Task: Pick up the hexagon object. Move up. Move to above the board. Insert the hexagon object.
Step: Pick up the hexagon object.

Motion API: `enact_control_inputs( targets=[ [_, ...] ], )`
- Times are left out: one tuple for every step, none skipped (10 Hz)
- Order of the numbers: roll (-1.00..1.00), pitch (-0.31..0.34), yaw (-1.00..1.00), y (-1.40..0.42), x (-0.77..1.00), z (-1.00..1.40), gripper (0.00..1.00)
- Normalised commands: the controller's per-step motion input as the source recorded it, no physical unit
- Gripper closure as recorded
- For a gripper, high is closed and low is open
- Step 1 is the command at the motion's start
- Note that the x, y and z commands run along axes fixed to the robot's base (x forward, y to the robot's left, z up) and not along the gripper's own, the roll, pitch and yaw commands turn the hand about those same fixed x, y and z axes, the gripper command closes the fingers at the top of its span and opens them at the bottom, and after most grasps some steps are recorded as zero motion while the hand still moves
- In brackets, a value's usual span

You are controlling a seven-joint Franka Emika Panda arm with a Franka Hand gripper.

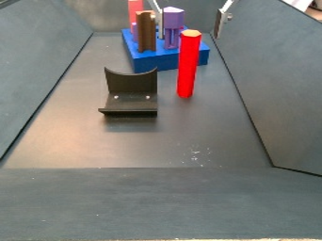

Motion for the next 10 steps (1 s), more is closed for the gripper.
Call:
enact_control_inputs(
  targets=[
    [-0.01, -0.097, 0.0, -0.25, -0.01, -0.32, 0.0],
    [0.02, -0.184, 0.09, -0.73, -0.41, -0.63, 0.0],
    [0.03, -0.171, 0.17, -0.83, -0.49, -0.44, 0.0],
    [0.03, -0.17, 0.25, -0.82, -0.41, -0.32, 0.0],
    [0.02, -0.107, 0.34, -0.76, -0.12, -0.22, 0.0],
    [0.03, -0.077, 0.41, -0.69, 0.0, -0.2, 0.0],
    [0.02, -0.009, 0.45, -0.59, 0.06, -0.2, 0.0],
    [0.03, 0.029, 0.33, -0.43, 0.39, -0.21, 0.0],
    [0.04, 0.059, 0.15, -0.19, 0.44, -0.23, 0.0],
    [0.15, 0.034, 0.06, 0.0, 0.11, -0.24, 0.0]
  ],
)
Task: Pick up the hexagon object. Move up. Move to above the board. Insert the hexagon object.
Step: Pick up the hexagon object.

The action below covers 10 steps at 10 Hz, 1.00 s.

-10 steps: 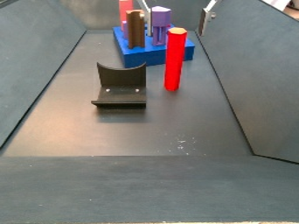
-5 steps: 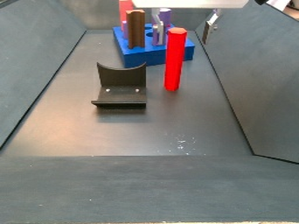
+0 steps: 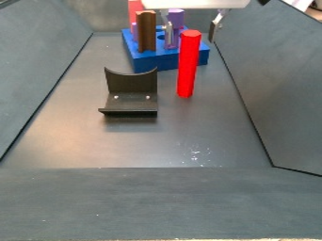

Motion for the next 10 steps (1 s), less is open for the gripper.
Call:
enact_control_inputs(
  targets=[
    [0.21, 0.056, 0.13, 0.17, 0.0, -0.19, 0.0],
    [0.26, 0.077, 0.16, 0.17, 0.0, -0.16, 0.0],
    [0.3, 0.08, 0.13, 0.13, 0.0, -0.16, 0.0],
    [0.05, 0.0, 0.0, -0.03, 0.0, 0.0, 0.0],
    [0.0, -0.006, 0.0, 0.0, 0.0, 0.0, 0.0],
    [0.0, 0.0, 0.0, 0.0, 0.0, 0.0, 0.0],
    [0.0, 0.0, 0.0, 0.0, 0.0, 0.0, 1.0],
    [0.0, 0.0, 0.0, 0.0, 0.0, 0.0, 1.0],
    [0.0, 0.0, 0.0, 0.0, 0.0, 0.0, 1.0],
    [0.0, 0.0, 0.0, 0.0, 0.0, 0.0, 1.0]
  ],
)
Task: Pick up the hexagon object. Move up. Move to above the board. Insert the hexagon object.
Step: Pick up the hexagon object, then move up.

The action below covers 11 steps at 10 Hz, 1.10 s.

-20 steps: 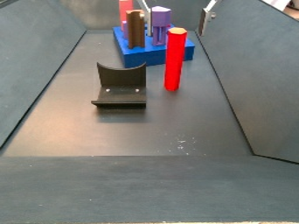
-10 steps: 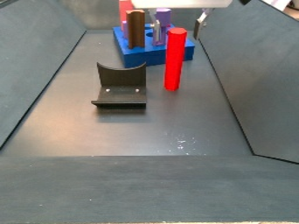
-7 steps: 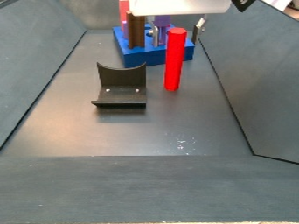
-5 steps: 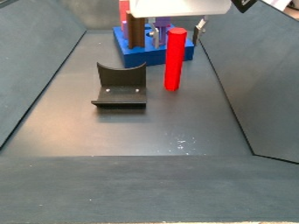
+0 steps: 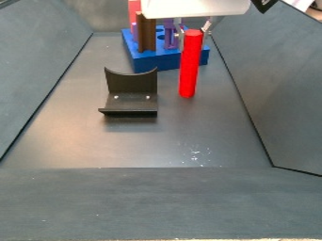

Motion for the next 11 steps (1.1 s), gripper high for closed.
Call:
enact_control_inputs(
  targets=[
    [0.0, 0.0, 0.0, 0.0, 0.0, 0.0, 1.0],
    [0.0, 0.0, 0.0, 0.0, 0.0, 0.0, 1.0],
    [0.0, 0.0, 0.0, 0.0, 0.0, 0.0, 1.0],
    [0.0, 0.0, 0.0, 0.0, 0.0, 0.0, 1.0],
    [0.0, 0.0, 0.0, 0.0, 0.0, 0.0, 1.0],
    [0.0, 0.0, 0.0, 0.0, 0.0, 0.0, 1.0],
    [0.0, 0.0, 0.0, 0.0, 0.0, 0.0, 1.0],
    [0.0, 0.0, 0.0, 0.0, 0.0, 0.83, 1.0],
    [0.0, -0.004, 0.01, 0.0, -0.01, 0.84, 1.0],
    [-0.01, 0.013, 0.01, -0.01, -0.03, 0.73, 1.0],
    [-0.03, 0.016, 0.01, -0.01, -0.03, 0.62, 1.0]
  ],
)
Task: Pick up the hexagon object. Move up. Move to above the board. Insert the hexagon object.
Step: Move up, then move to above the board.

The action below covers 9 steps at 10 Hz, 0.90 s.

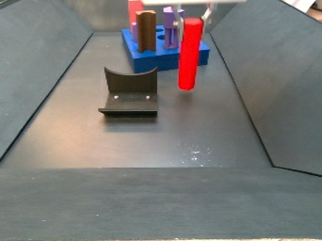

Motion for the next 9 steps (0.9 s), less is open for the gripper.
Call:
enact_control_inputs(
  targets=[
    [-0.04, 0.027, 0.02, -0.01, -0.02, 0.44, 1.0],
    [-0.05, 0.033, 0.02, -0.01, -0.01, 0.36, 1.0],
    [-0.07, 0.047, 0.02, -0.01, 0.0, 0.18, 1.0],
    [0.08, -0.199, -0.27, -0.04, -0.15, 1.0, 1.0],
    [0.07, -0.187, -0.27, -0.04, -0.15, 1.0, 1.0],
    [0.06, -0.158, -0.22, -0.04, -0.16, 1.0, 1.0],
    [0.03, -0.079, -0.12, -0.03, -0.14, 1.0, 1.0],
    [0.01, -0.04, -0.1, -0.03, -0.13, 1.0, 1.0],
    [-0.01, 0.007, -0.07, -0.02, -0.11, 1.0, 1.0]
  ],
)
